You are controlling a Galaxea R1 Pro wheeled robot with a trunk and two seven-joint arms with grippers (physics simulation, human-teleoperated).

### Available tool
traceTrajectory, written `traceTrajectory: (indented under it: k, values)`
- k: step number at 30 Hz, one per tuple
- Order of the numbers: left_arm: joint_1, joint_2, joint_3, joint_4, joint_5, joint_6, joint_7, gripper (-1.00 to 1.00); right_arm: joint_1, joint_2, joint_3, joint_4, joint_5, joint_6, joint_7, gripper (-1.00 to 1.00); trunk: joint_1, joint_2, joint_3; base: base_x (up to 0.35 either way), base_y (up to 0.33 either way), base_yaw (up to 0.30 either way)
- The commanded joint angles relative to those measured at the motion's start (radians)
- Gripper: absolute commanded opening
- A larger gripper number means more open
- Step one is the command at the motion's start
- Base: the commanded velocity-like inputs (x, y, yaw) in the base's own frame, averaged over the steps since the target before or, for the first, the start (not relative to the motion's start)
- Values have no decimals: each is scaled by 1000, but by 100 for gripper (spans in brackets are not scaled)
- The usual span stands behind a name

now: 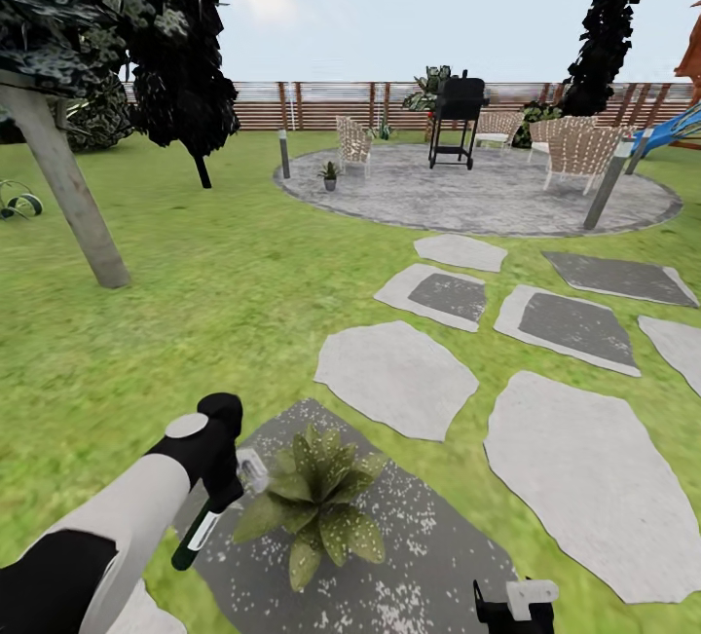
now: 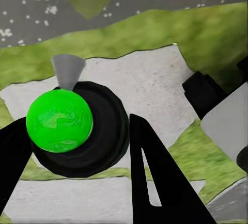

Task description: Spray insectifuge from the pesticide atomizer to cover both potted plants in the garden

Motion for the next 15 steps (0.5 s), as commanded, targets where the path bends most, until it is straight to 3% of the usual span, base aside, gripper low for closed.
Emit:
traceTrajectory:
  k: [1,4,8,15]
  values:
    - [0,0,-5,-1,-4,10,-8,-100,-1,0,-3,1,11,-3,-7,100,0,0,-1,0,0,0]
    - [1,-7,-2,-2,-3,11,-7,-100,-1,0,-3,1,11,-3,-7,100,0,0,-1,-2,-6,0]
    - [1,-12,-4,-2,-5,11,-7,-100,-1,0,-3,1,11,-3,-7,100,0,0,-1,-57,-185,0]
    - [1,-5,-3,-5,-5,10,-7,-100,-1,0,-3,1,11,-3,-7,100,0,0,-1,-24,-72,0]
